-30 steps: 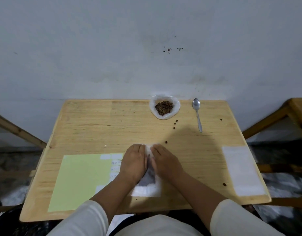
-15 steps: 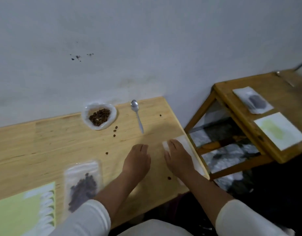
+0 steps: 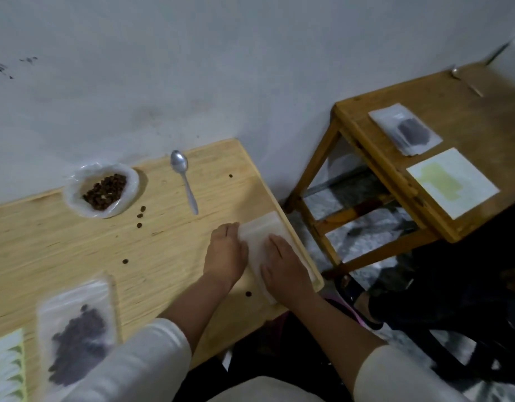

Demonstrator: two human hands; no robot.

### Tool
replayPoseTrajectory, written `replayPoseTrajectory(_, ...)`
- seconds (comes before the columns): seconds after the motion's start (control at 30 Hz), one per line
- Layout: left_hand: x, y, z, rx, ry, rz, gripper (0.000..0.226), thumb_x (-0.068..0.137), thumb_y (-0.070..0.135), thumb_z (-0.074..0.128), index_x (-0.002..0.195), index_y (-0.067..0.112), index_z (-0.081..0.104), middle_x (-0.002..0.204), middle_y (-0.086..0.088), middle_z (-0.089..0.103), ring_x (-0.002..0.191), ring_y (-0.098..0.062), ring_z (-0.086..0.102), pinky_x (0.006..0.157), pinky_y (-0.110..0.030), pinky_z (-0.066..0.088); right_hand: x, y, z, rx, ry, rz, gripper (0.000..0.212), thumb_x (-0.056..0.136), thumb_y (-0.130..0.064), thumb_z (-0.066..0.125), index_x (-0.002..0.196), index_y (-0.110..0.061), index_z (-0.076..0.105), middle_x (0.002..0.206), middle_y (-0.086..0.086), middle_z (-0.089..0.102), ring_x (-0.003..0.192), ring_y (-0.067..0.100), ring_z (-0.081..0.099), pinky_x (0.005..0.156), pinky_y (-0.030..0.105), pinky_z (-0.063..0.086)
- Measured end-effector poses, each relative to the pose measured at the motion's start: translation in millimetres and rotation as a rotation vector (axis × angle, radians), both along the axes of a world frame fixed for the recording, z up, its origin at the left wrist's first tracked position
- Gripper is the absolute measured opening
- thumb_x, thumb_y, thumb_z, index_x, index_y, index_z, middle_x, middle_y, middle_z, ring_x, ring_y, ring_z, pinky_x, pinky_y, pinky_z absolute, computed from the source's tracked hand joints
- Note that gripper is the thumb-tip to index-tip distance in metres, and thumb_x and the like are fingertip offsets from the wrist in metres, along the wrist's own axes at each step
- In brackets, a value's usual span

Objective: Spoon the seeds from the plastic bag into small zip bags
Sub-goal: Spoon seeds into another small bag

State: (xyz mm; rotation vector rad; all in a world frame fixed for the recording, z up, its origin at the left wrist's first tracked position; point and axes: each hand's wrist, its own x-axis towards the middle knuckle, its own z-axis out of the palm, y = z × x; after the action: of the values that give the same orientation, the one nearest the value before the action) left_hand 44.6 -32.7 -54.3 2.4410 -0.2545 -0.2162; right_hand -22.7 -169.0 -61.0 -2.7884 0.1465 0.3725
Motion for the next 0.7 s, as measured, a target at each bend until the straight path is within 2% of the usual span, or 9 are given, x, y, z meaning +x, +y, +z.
replayPoseTrajectory(0.07, 3, -1, -1, 0.022, -0.028, 0.002, 0.039, 0.091, 0.020, 0.048, 0.129, 0.009, 0.048, 0.126, -0.011, 0.052, 0.117, -0.025, 0.042, 0.098, -0.027, 0.032, 4, -1, 7, -0.039, -0.026, -0.003, 0.064, 0.082, -0.038, 0.028, 0.126, 0.002, 0.053, 0.125, 0.016, 0.060, 0.115, 0.026, 0.058, 0.095, 0.034, 0.048)
replayPoseTrajectory(0.1, 3, -1, 1, 0.025, -0.032, 0.000, 0.036, 0.091, 0.019, 0.049, 0.126, 0.009, 0.050, 0.124, -0.010, 0.053, 0.115, -0.024, 0.044, 0.097, -0.026, 0.032, 3, -2, 6, -0.056, -0.061, -0.013, 0.062, 0.082, -0.038, 0.030, 0.124, 0.001, 0.055, 0.123, 0.015, 0.061, 0.113, 0.025, 0.060, 0.093, 0.034, 0.049)
replayPoseTrajectory(0.2, -1, 0, 6, 0.002, -0.133, -0.029, 0.028, 0.087, 0.015, 0.053, 0.115, 0.011, 0.055, 0.114, -0.006, 0.056, 0.108, -0.022, 0.049, 0.092, -0.020, 0.031, 1, -2, -6, -0.038, -0.026, 0.024, 0.067, 0.086, -0.040, 0.022, 0.133, 0.002, 0.045, 0.135, 0.017, 0.051, 0.126, 0.028, 0.049, 0.106, 0.038, 0.036)
replayPoseTrajectory(0.3, -3, -1, 13, -0.077, -0.119, 0.010, 0.021, 0.087, 0.010, 0.053, 0.107, 0.012, 0.057, 0.104, -0.006, 0.061, 0.097, -0.023, 0.054, 0.085, -0.027, 0.039, 0, -2, -3, -0.006, -0.008, 0.052, 0.069, 0.088, -0.040, 0.016, 0.136, 0.002, 0.040, 0.141, 0.018, 0.045, 0.132, 0.029, 0.041, 0.112, 0.038, 0.027)
replayPoseTrajectory(0.43, -4, -3, 26, -0.237, -0.053, 0.099, 0.011, 0.092, 0.011, 0.049, 0.090, 0.017, 0.057, 0.081, -0.002, 0.065, 0.073, -0.018, 0.059, 0.066, -0.030, 0.047, 5, -6, 20, 0.190, -0.088, -0.038, 0.054, 0.093, -0.029, 0.038, 0.143, -0.008, 0.031, 0.151, 0.009, 0.029, 0.139, 0.024, 0.027, 0.114, 0.033, 0.023)
replayPoseTrajectory(0.47, -3, -3, 30, -0.267, -0.045, 0.112, 0.013, 0.091, 0.008, 0.049, 0.089, 0.017, 0.058, 0.080, 0.000, 0.065, 0.073, -0.017, 0.060, 0.066, -0.026, 0.047, 8, -7, 27, 0.225, -0.141, -0.051, 0.056, 0.091, -0.031, 0.039, 0.142, -0.008, 0.033, 0.149, 0.010, 0.030, 0.138, 0.024, 0.029, 0.113, 0.034, 0.026)
replayPoseTrajectory(0.57, 1, 3, 44, -0.318, -0.057, 0.120, 0.018, 0.089, 0.001, 0.049, 0.093, 0.013, 0.062, 0.083, 0.004, 0.065, 0.075, -0.010, 0.059, 0.065, -0.003, 0.039, 23, -9, 48, 0.204, -0.384, -0.049, 0.060, 0.084, -0.039, 0.037, 0.133, -0.006, 0.045, 0.139, 0.016, 0.043, 0.128, 0.026, 0.039, 0.105, 0.035, 0.034)
replayPoseTrajectory(0.63, 6, 12, 56, -0.353, -0.077, 0.125, 0.017, 0.090, 0.003, 0.051, 0.096, 0.013, 0.063, 0.084, 0.005, 0.066, 0.076, -0.007, 0.060, 0.066, 0.000, 0.037, 39, -9, 64, 0.190, -0.525, -0.039, 0.055, 0.082, -0.037, 0.045, 0.128, -0.006, 0.050, 0.130, 0.017, 0.050, 0.121, 0.024, 0.041, 0.100, 0.031, 0.036)
replayPoseTrajectory(0.7, 12, 23, 72, -0.389, -0.088, 0.152, 0.015, 0.091, 0.008, 0.053, 0.098, 0.017, 0.063, 0.083, 0.008, 0.066, 0.075, -0.005, 0.060, 0.066, 0.000, 0.038, 55, -2, 87, 0.233, -0.555, -0.025, 0.050, 0.082, -0.036, 0.050, 0.123, -0.007, 0.054, 0.121, 0.014, 0.056, 0.113, 0.022, 0.048, 0.094, 0.023, 0.037)
